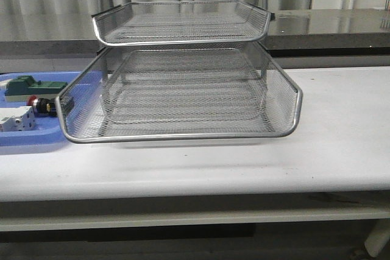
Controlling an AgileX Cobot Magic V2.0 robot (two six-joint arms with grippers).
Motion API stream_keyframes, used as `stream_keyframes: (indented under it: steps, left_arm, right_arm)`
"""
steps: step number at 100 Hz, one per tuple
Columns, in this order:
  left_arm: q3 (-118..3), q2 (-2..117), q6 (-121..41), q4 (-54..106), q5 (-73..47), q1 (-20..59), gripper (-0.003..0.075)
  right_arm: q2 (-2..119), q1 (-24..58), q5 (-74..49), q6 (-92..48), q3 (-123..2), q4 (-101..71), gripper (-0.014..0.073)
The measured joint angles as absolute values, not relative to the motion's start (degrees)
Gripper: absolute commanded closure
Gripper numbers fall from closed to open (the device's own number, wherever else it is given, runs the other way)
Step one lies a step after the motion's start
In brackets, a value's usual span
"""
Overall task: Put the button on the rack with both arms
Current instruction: 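Release the tier and withdraw the right gripper, then lower the left gripper onto the red push button and grasp it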
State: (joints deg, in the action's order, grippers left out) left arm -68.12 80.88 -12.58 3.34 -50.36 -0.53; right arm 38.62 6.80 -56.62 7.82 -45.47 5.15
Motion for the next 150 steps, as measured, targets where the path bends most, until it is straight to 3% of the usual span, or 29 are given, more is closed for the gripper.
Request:
stream_keyframes:
  steps: [30, 48, 66, 111, 150]
  left_arm:
    - [-68.1, 80.9, -13.2, 5.5, -50.2, -0.5, 0.0162]
    - [-70.5, 83.0, -22.8, 5.7, -47.9, -0.5, 0.0162]
    - [-77.8, 90.2, -34.2, 5.7, -47.8, -0.5, 0.0162]
    - [-98.9, 109.4, -44.6, 5.7, -54.6, 0.0, 0.0162]
    - [-107.0, 121.4, -48.0, 5.3, -55.0, 0.8, 0.0162]
  right_arm:
    - [38.6, 6.8, -56.5, 7.8, -45.5, 5.1, 0.0660]
    - [38.6, 6.8, -56.5, 7.8, -45.5, 5.1, 0.0660]
    - [38.6, 6.8, -56.5, 7.8, -45.5, 5.1, 0.0660]
    - [38.6, 6.8, -56.5, 7.8, -45.5, 5.1, 0.0660]
    - [38.6, 6.8, -56.5, 7.8, -45.5, 5.1, 0.0660]
